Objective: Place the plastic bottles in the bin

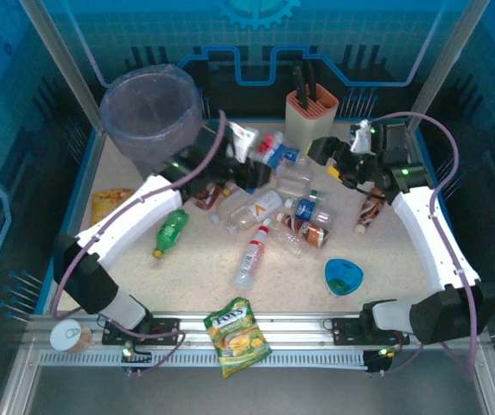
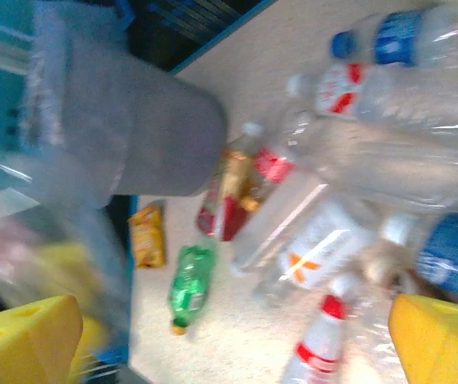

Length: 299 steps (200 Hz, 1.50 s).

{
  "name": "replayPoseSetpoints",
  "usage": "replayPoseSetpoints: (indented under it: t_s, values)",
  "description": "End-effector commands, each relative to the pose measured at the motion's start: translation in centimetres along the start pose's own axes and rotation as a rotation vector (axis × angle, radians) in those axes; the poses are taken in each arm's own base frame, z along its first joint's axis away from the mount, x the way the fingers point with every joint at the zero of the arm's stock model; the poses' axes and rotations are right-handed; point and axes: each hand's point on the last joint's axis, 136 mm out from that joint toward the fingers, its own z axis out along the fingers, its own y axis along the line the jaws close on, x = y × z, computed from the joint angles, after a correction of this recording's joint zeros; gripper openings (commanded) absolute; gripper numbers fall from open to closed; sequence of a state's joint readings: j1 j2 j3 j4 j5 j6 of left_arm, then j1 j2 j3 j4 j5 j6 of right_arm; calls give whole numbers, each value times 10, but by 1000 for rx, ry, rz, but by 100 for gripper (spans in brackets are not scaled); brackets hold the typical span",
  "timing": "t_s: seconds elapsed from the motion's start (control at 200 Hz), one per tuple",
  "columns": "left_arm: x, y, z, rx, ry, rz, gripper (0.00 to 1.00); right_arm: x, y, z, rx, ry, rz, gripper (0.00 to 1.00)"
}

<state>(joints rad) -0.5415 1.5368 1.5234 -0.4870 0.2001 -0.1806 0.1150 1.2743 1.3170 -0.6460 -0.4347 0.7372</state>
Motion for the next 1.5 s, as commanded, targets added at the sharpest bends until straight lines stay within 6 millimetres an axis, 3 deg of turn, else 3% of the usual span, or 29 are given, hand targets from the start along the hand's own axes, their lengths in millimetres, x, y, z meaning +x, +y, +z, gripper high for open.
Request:
replayPoseSetpoints:
  t_s: [0.0,0.16,0.375,0.615,0.775,0.961,1.146,1.271,1.491]
  values:
    - [-49,39,-66,-133,-133,-24,30,25,-51,-9,200,45,-31,99]
    - [-86,97,-106,-247,-228,-96,25,41,-77,-13,261,71,-44,99]
    - [-125,180,-143,-411,-308,-175,20,51,-90,-14,286,92,-80,100]
    - [-133,264,-137,-590,-188,-201,12,49,-110,-30,330,48,-47,100]
    - [-113,306,-118,-642,-77,-232,9,48,-128,-44,343,23,18,100]
    - [-72,338,-85,-661,75,-254,9,48,-145,-53,359,16,70,100]
    - [-46,349,-61,-630,161,-285,11,45,-166,-62,399,12,131,100]
    - [-30,351,-52,-611,213,-290,34,44,-173,-64,403,3,151,100]
    - [-22,349,-47,-589,237,-295,62,36,-194,-61,426,-2,198,100]
